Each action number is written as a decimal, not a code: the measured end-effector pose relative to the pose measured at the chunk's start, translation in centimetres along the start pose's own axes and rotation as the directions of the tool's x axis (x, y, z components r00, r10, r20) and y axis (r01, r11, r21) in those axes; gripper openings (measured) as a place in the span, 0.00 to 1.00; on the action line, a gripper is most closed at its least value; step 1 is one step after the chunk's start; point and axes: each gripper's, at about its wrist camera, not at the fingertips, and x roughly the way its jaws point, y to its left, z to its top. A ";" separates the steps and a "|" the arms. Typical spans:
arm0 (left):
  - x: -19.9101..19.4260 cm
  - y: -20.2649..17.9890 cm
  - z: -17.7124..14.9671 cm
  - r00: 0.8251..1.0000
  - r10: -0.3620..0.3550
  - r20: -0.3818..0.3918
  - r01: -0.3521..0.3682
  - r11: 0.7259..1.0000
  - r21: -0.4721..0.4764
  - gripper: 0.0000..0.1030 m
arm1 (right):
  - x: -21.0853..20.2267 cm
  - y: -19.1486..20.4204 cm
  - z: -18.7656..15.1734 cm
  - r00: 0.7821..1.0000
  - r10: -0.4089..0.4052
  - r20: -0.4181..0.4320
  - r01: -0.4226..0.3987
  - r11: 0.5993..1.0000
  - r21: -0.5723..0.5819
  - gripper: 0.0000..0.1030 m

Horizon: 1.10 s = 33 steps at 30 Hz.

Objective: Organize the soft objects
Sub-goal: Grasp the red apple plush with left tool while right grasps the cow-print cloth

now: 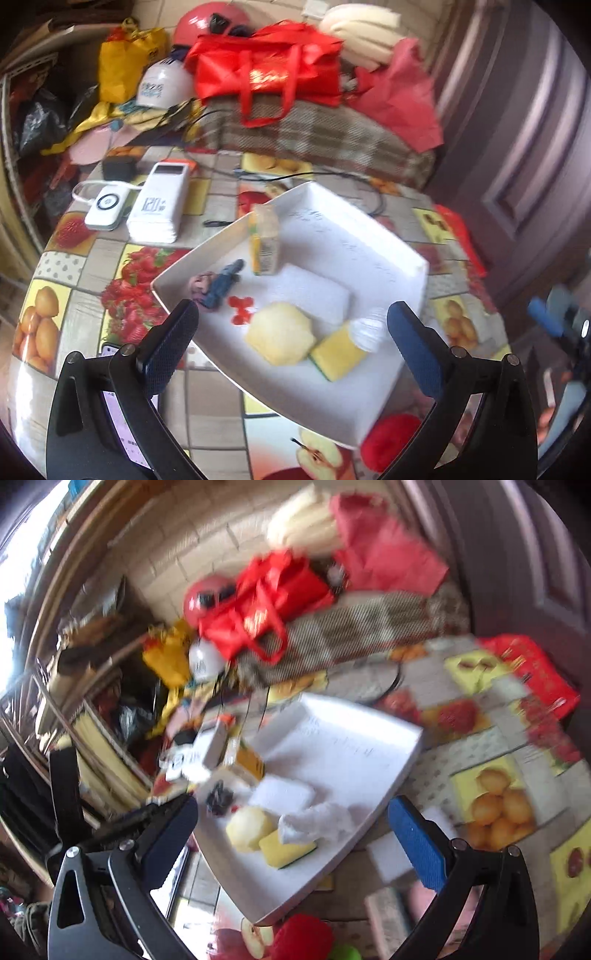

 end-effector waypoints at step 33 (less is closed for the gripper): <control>4.0 -11.1 -11.7 0.919 -0.150 -0.364 0.287 0.888 0.360 0.45 | -1.2 -15.4 -7.8 0.930 -0.318 -0.185 0.343 0.931 0.123 0.68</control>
